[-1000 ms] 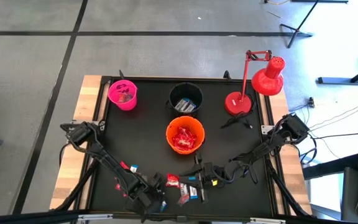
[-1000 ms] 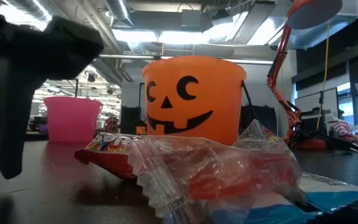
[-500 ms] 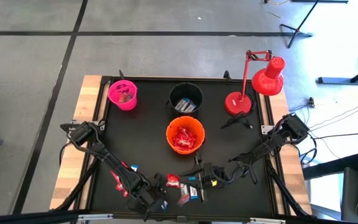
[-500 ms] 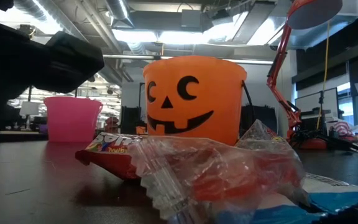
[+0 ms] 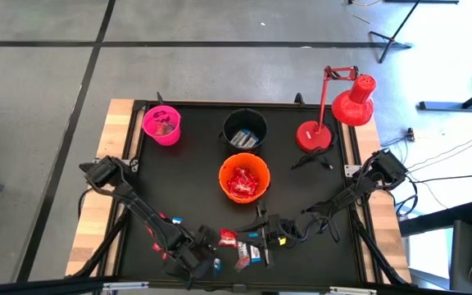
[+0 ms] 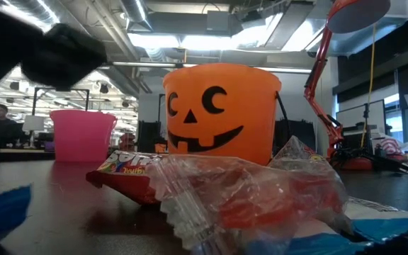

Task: Sort candy
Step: Put the white chocolate into the black bucket

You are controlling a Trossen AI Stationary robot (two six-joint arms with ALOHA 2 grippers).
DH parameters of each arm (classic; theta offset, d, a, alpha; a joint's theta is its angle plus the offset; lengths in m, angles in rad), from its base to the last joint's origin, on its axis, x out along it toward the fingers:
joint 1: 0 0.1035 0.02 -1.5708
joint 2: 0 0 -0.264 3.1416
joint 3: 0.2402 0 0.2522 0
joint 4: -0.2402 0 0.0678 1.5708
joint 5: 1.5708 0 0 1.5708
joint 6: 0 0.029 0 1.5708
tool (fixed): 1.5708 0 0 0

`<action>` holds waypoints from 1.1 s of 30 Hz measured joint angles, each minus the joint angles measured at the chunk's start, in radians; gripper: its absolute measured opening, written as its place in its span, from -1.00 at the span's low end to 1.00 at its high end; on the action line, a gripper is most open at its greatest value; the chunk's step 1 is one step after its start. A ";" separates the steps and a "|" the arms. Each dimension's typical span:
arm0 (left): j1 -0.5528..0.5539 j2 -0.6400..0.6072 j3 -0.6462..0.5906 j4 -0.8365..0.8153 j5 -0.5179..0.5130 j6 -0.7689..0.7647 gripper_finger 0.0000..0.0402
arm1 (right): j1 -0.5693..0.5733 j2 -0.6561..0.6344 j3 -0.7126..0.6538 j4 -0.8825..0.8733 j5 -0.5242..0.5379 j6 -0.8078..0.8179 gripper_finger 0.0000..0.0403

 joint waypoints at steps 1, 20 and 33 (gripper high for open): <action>-0.001 -0.010 0.000 -0.002 -0.010 0.000 -0.79 | 0.000 0.000 0.000 0.000 0.000 0.000 -0.53; -0.010 -0.087 0.005 -0.039 -0.080 -0.023 -0.94 | 0.000 0.000 0.000 0.000 0.000 0.000 -0.53; -0.010 -0.006 0.006 0.042 -0.111 -0.028 -0.15 | 0.000 0.000 0.000 0.000 -0.005 0.000 -0.53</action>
